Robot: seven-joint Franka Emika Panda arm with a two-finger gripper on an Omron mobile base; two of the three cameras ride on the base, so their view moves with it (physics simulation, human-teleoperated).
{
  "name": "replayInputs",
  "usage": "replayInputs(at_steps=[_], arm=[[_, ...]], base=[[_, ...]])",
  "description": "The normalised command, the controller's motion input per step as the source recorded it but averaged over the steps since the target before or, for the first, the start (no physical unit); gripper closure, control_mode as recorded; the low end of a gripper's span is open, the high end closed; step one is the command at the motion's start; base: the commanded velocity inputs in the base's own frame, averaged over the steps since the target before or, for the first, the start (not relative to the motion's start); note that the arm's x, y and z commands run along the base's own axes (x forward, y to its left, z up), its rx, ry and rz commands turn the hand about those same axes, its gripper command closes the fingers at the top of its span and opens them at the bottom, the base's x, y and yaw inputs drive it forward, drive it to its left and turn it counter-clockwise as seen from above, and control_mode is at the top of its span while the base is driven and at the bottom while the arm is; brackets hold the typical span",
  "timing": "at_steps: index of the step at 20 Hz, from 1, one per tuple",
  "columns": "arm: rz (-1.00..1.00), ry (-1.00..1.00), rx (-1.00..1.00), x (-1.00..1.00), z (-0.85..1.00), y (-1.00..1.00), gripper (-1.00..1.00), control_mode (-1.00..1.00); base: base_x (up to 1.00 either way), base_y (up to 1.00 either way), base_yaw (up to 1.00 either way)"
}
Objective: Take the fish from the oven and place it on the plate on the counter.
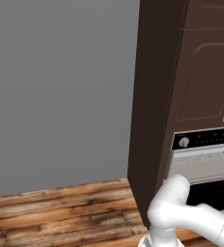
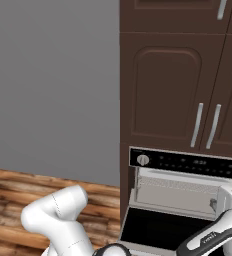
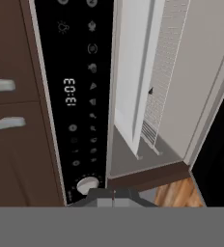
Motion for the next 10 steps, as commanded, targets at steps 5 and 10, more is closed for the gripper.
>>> replayInputs(at_steps=[5,10], arm=[[0.00,0.00,0.00,0.34,-0.49,0.22,-1.00,-1.00],[0.00,0.00,0.00,0.32,-0.49,0.28,-1.00,-1.00]], base=[[0.00,0.00,0.00],[0.00,0.00,0.00]])
